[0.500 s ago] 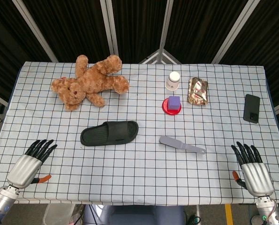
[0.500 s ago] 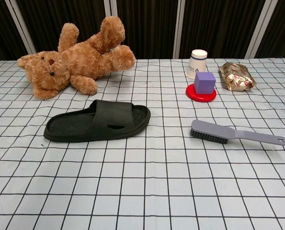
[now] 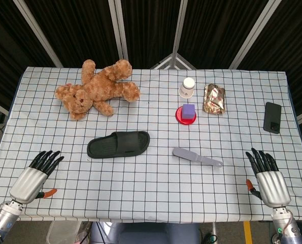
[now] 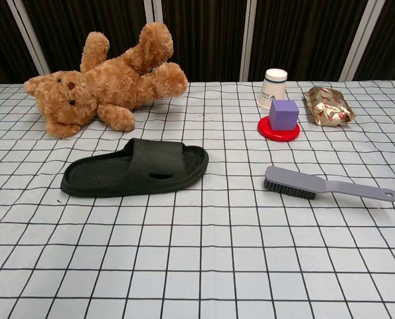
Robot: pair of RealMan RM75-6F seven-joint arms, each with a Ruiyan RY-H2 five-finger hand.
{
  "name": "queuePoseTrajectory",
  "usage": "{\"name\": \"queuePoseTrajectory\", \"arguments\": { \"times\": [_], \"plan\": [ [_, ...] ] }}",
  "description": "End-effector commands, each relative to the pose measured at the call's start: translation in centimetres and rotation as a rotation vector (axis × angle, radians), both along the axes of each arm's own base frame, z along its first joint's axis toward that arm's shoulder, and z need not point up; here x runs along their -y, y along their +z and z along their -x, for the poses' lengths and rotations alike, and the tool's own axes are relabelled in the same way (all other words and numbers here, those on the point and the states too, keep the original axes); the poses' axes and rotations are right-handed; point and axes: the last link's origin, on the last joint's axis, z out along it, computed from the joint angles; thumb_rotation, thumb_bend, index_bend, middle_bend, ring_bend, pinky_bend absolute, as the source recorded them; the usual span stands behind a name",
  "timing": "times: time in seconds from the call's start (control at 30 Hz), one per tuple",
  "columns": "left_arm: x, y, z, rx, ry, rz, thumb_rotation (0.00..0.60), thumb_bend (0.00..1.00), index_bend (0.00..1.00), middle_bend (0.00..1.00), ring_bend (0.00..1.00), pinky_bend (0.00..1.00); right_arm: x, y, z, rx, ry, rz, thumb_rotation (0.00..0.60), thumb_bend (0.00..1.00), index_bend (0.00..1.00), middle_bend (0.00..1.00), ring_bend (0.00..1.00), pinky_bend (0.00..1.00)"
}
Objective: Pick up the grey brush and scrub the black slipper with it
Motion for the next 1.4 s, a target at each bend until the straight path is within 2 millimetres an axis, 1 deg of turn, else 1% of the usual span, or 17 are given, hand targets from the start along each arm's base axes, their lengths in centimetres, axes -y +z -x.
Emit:
{"name": "queuePoseTrajectory", "arguments": {
  "times": [0.03, 0.23, 0.3, 0.4, 0.5, 0.6, 0.8, 0.97, 1.23, 1.4],
  "plan": [
    [-0.2, 0.1, 0.0, 0.009, -0.001, 0.000, 0.539, 0.07, 0.00, 0.00, 0.00, 0.07, 2.1, -2.1, -2.7, -0.010, 0.056, -0.076, 0.600, 0.40, 0.00, 0.02, 0.01, 0.11],
    [-0.7, 0.1, 0.3, 0.014, 0.019, 0.007, 0.538, 0.08, 0.00, 0.00, 0.00, 0.07, 4.4, -6.5, -7.7, -0.021, 0.095, -0.262, 0.600, 0.40, 0.00, 0.05, 0.03, 0.11],
    [-0.7, 0.2, 0.3, 0.016, 0.020, 0.011, 0.540, 0.08, 0.00, 0.00, 0.00, 0.07, 4.9, -7.6, -8.6, -0.018, 0.092, -0.301, 0.600, 0.40, 0.00, 0.05, 0.03, 0.11],
    [-0.8, 0.2, 0.4, 0.018, 0.024, 0.018, 0.540, 0.08, 0.00, 0.00, 0.00, 0.07, 6.1, -9.4, -10.3, 0.010, 0.074, -0.370, 0.600, 0.40, 0.05, 0.09, 0.06, 0.11],
    [-0.9, 0.2, 0.5, 0.017, 0.028, 0.020, 0.538, 0.08, 0.00, 0.00, 0.00, 0.07, 7.5, -10.6, -11.6, 0.022, 0.073, -0.394, 0.600, 0.40, 0.07, 0.11, 0.07, 0.11],
    [-1.0, 0.3, 0.6, 0.016, 0.033, 0.018, 0.539, 0.08, 0.00, 0.00, 0.00, 0.07, 9.0, -11.6, -12.5, 0.017, 0.067, -0.402, 0.600, 0.40, 0.09, 0.12, 0.07, 0.11],
    [-1.4, 0.2, 0.9, 0.012, 0.051, 0.013, 0.542, 0.08, 0.00, 0.00, 0.00, 0.07, 11.4, -13.1, -12.9, -0.023, 0.040, -0.409, 0.600, 0.40, 0.13, 0.15, 0.10, 0.12],
    [-1.9, 0.1, 1.2, 0.005, 0.073, 0.013, 0.545, 0.08, 0.00, 0.00, 0.00, 0.07, 12.4, -13.7, -13.1, -0.031, 0.025, -0.402, 0.600, 0.40, 0.18, 0.18, 0.12, 0.14],
    [-2.1, 0.0, 1.4, 0.001, 0.083, 0.011, 0.547, 0.08, 0.00, 0.00, 0.00, 0.07, 13.3, -14.1, -12.9, -0.053, 0.024, -0.383, 0.600, 0.40, 0.27, 0.25, 0.18, 0.18],
    [-2.1, 0.0, 1.3, 0.000, 0.083, 0.008, 0.549, 0.08, 0.00, 0.00, 0.00, 0.07, 13.4, -13.8, -12.8, -0.055, 0.030, -0.365, 0.600, 0.40, 0.29, 0.26, 0.19, 0.19]
  ]
}}
